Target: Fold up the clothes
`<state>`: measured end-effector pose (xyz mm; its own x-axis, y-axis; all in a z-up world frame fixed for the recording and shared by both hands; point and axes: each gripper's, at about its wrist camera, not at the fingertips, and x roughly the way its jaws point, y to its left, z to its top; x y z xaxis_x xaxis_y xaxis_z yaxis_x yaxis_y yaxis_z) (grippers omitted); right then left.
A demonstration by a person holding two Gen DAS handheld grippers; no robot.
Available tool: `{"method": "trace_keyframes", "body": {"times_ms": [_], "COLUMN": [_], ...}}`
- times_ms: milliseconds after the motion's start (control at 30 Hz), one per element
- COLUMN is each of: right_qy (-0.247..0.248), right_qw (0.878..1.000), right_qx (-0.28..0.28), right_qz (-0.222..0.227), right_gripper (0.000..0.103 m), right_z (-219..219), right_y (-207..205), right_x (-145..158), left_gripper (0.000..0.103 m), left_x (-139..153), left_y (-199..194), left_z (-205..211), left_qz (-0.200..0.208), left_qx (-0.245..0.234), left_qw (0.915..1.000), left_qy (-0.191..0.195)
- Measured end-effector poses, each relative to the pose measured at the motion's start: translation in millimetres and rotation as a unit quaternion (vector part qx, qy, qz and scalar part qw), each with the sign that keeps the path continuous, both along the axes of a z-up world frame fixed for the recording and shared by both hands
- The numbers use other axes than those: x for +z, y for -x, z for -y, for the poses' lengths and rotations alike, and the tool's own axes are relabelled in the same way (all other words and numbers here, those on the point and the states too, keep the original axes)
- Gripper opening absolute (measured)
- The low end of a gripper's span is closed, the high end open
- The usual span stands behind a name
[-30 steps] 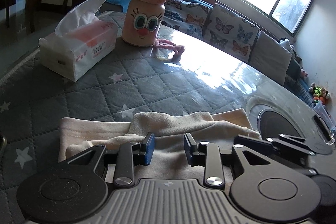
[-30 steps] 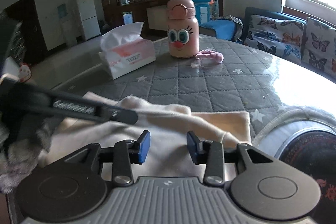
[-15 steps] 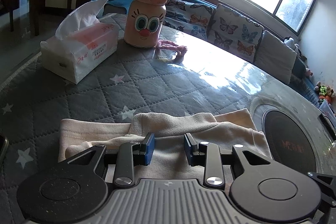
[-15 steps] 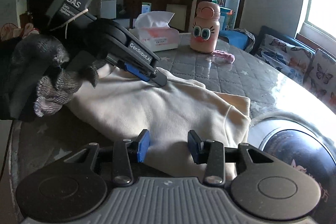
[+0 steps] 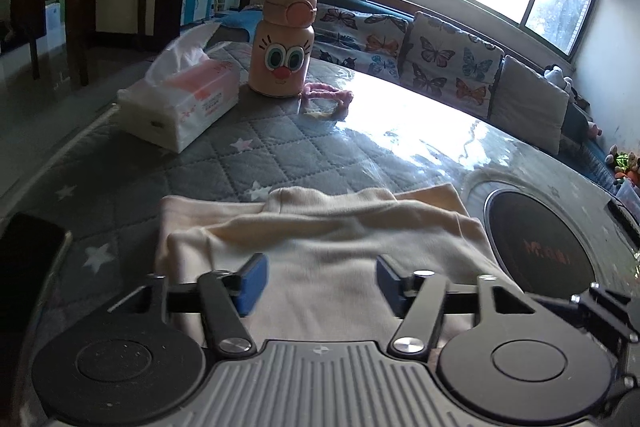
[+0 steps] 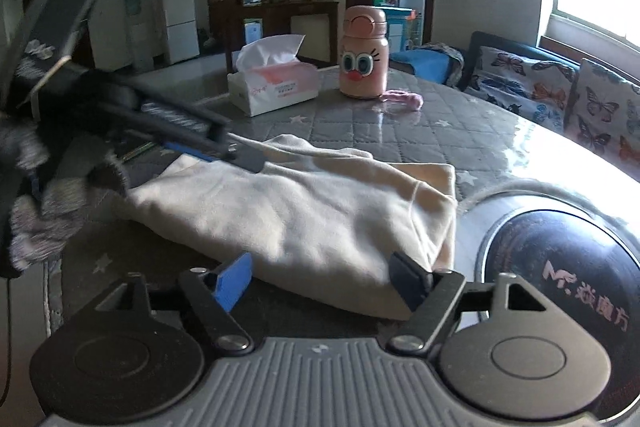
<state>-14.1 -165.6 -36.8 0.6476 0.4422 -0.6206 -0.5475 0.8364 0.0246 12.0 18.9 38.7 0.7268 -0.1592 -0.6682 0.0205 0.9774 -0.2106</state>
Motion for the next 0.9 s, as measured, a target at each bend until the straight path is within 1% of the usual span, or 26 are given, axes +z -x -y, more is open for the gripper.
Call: {"method": "trace_keyframes", "body": {"times_ms": [33, 67, 100, 300, 367, 467, 567, 600, 633, 767, 900], "right_qy": [-0.002, -0.005, -0.008, -0.012, -0.01, -0.011, -0.013, -0.013, -0.013, -0.017, -0.019], "right_qw": [1.0, 1.0, 1.0, 1.0, 1.0, 1.0, 1.0, 1.0, 1.0, 0.999, 0.999], "right_qx": [-0.004, -0.008, -0.011, -0.019, -0.021, -0.024, -0.025, -0.026, -0.027, -0.029, -0.029], "right_qz": [-0.001, -0.003, -0.005, -0.005, -0.002, 0.001, -0.003, -0.002, -0.001, 0.001, 0.005], "right_gripper": [0.078, 0.082, 0.086, 0.093, 0.097, 0.099, 0.1, 0.102, 0.103, 0.103, 0.103], "right_z": [1.4, 3.0, 4.5, 9.8, 10.3, 12.3, 14.7, 15.2, 15.8, 17.3, 17.7], "right_y": [1.5, 3.1, 4.7, 19.7, 23.5, 30.1, 32.8, 33.7, 34.5, 37.3, 41.0], "right_x": [0.9, 1.5, 2.0, 3.6, 4.1, 4.0, 4.0, 3.9, 4.2, 5.7, 8.7], "left_gripper": [0.081, 0.085, 0.088, 0.098, 0.1, 0.103, 0.103, 0.103, 0.103, 0.103, 0.103], "left_x": [1.5, 2.8, 3.8, 7.3, 7.3, 7.2, 7.3, 7.3, 7.2, 5.8, 8.8], "left_y": [5.6, 11.2, 16.6, 43.3, 50.0, 59.0, 66.4, 68.5, 71.1, 76.8, 82.0], "left_z": [0.8, 1.8, 2.9, 9.9, 12.6, 15.7, 18.1, 18.7, 19.5, 23.7, 28.9], "left_qz": [0.002, 0.003, 0.005, 0.007, 0.011, 0.016, 0.019, 0.02, 0.019, 0.005, 0.008], "left_qx": [0.002, 0.005, 0.007, 0.02, 0.02, 0.018, 0.018, 0.019, 0.02, 0.026, 0.026], "left_qw": [1.0, 1.0, 0.9999, 0.9994, 0.9992, 0.9989, 0.9987, 0.9987, 0.9987, 0.9985, 0.998], "left_qy": [-0.003, -0.007, -0.01, -0.026, -0.032, -0.04, -0.043, -0.044, -0.044, -0.048, -0.057]}}
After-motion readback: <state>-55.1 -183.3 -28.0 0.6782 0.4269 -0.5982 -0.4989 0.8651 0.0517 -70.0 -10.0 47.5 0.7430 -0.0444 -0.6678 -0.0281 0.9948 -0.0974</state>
